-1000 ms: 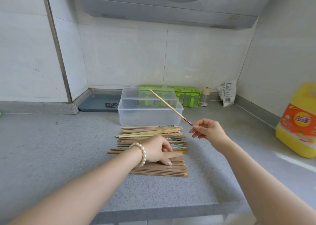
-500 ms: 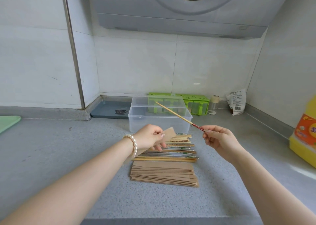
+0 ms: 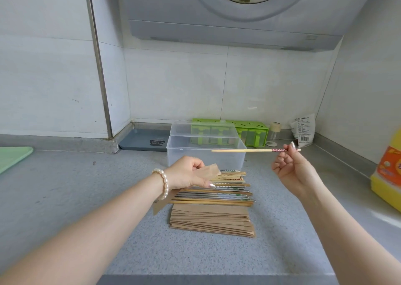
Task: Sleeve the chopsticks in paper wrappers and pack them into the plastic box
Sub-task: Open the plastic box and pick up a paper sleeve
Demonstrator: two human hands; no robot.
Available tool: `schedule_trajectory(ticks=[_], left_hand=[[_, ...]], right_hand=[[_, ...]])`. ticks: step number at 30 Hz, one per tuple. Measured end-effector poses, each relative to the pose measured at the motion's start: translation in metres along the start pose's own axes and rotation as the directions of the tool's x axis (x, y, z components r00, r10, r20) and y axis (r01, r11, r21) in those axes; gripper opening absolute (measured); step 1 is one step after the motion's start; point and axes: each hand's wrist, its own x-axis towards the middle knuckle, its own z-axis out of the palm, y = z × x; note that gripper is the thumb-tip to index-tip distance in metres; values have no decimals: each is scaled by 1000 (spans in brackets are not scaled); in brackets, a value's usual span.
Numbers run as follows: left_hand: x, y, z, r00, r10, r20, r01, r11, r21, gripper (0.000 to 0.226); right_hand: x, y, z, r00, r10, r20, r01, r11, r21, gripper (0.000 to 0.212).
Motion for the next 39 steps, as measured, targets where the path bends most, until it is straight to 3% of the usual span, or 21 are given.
schedule_trajectory(ticks=[5,10,21,28,31,35,39], left_hand=[[-3,-1,3,998,44,-43,-41,997,72,22],[-6,-6,3,984,145,-106,-100,932,348,20],[-9,-8,6,972,194,-130,-120,892,436,13],[-8,-3,12,970,212,-117,-155,914,374,17],[-7,2,13,985,133,-107,-99,955,278,24],[-12,9,10,999,19,36,-22,997,79,20],[-15,9,5,995,-15,101,10,999,53,25]], right_hand=[[-3,-1,-1,996,-46,-77,39,995,-95,26],[-7,-2,0,990,-107,-88,86,974,-210,26],[-15,0,9,987,-156,-45,136,944,-301,25],[-18,7,12,998,-60,-22,49,940,-337,20],[-19,13,15,1000,-22,-22,12,929,-370,18],[-20,17,16,997,4,-73,-32,922,-387,15],[-22,19,14,995,55,-79,-81,918,-388,8]])
